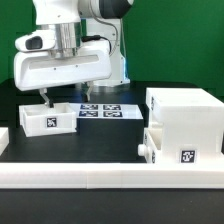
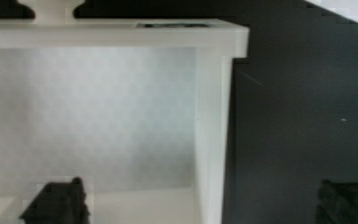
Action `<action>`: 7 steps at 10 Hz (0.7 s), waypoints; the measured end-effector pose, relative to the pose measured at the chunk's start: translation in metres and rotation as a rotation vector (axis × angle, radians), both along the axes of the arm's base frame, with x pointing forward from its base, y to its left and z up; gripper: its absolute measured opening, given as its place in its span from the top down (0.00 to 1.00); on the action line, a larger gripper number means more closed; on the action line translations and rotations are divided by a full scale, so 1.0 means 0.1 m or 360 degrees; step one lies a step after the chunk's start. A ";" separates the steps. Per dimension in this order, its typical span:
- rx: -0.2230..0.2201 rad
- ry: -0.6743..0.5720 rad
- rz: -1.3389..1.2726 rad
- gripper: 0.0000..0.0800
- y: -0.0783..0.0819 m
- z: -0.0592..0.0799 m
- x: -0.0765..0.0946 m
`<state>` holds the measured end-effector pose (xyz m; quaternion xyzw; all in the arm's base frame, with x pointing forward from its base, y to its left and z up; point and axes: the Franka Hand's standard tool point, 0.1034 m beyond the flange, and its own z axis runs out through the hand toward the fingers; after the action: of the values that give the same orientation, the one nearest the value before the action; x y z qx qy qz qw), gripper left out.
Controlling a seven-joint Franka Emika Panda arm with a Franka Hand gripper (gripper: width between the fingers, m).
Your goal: Assemble drawer
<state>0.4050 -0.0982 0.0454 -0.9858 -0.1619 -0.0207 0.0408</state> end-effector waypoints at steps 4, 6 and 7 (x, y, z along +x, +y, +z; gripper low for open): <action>-0.0013 -0.0030 -0.0017 0.19 0.02 -0.28 -0.09; -0.0023 -0.0047 -0.0027 0.19 0.02 -0.38 -0.14; -0.0026 -0.0047 -0.0032 0.19 0.01 -0.40 -0.17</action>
Offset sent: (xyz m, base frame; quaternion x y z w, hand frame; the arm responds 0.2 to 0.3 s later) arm -0.0089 0.0002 -0.0301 -0.0094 0.0188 0.0112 0.9997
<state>0.3884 -0.0972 0.0054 -0.9872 -0.1527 -0.0344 0.0303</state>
